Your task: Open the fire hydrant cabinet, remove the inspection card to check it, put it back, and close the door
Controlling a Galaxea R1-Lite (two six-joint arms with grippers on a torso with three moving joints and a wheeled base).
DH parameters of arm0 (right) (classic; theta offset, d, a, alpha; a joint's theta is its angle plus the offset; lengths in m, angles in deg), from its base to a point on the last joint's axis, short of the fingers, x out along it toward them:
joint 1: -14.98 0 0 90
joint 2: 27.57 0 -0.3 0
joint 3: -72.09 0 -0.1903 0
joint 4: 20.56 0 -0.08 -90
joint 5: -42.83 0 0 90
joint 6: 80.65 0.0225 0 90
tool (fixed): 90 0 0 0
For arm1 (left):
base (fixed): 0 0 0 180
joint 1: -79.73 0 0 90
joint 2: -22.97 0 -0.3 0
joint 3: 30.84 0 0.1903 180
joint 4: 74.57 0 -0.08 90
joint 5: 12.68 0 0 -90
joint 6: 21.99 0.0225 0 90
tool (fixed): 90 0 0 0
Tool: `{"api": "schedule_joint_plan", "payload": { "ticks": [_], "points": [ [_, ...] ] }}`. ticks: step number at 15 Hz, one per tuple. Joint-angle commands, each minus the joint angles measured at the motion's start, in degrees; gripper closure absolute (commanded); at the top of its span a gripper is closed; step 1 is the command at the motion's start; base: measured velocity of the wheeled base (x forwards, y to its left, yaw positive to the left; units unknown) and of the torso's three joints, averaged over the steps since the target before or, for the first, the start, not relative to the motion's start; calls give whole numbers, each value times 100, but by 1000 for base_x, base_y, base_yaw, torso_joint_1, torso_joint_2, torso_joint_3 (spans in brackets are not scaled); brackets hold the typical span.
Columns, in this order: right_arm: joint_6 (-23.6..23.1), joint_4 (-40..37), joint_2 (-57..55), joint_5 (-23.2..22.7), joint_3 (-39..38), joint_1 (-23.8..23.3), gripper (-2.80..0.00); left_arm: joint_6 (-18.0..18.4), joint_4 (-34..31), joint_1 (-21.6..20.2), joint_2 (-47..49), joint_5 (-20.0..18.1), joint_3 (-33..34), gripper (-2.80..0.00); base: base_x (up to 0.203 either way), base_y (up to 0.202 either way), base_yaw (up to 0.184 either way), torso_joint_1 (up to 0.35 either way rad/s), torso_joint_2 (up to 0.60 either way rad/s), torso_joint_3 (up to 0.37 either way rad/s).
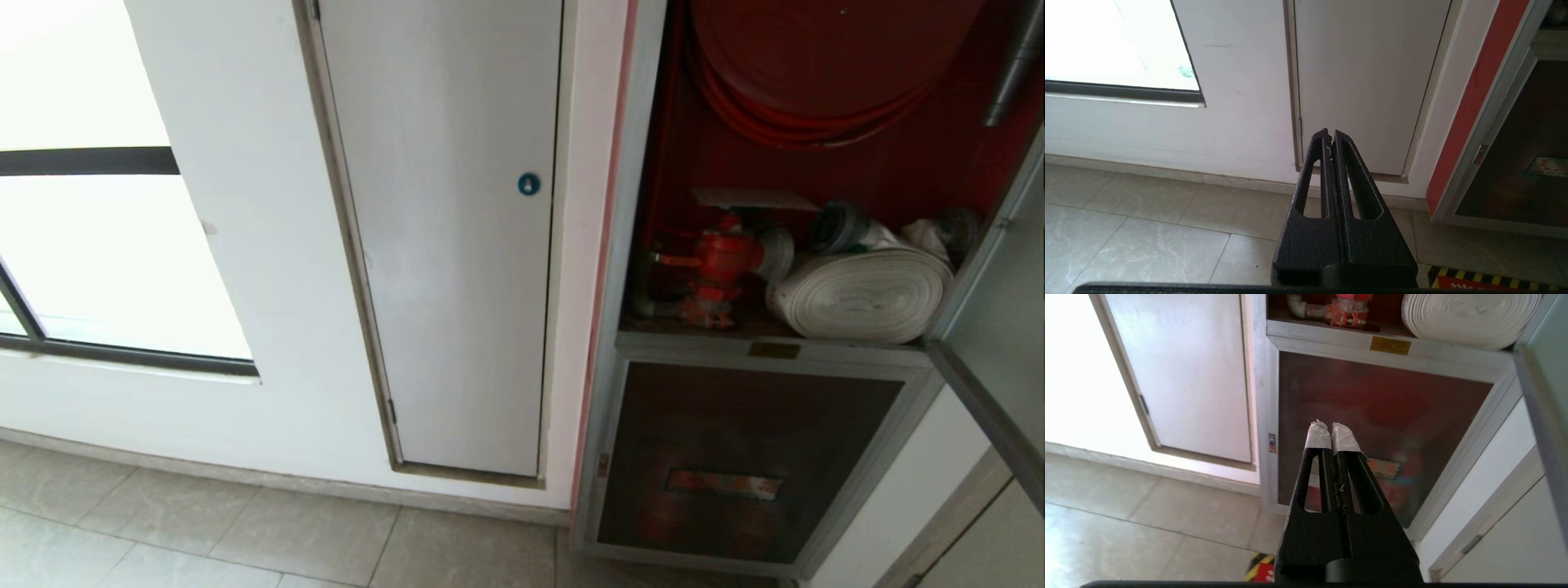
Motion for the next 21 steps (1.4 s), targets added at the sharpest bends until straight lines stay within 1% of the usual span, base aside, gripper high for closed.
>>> {"api": "schedule_joint_plan", "payload": {
  "ticks": [1,2,14,16,21],
  "points": [
    [210,2,4,9,4,6,0,0,2,-3,5,1,26,0,0,0,0,0,0,0],
    [359,2,0,9,8,6,0,0,2,-3,7,6,26,0,0,0,0,0,0,0],
    [365,2,9,18,8,6,0,44,2,-3,7,-3,26,0,0,0,0,0,0,0],
    [368,2,9,18,8,6,0,46,-7,-3,4,-3,26,0,114,0,1,-8,-3,2],
    [368,11,9,18,8,6,0,44,-7,-3,7,-3,26,0,195,0,-1,10,3,-1]
  ]
}}
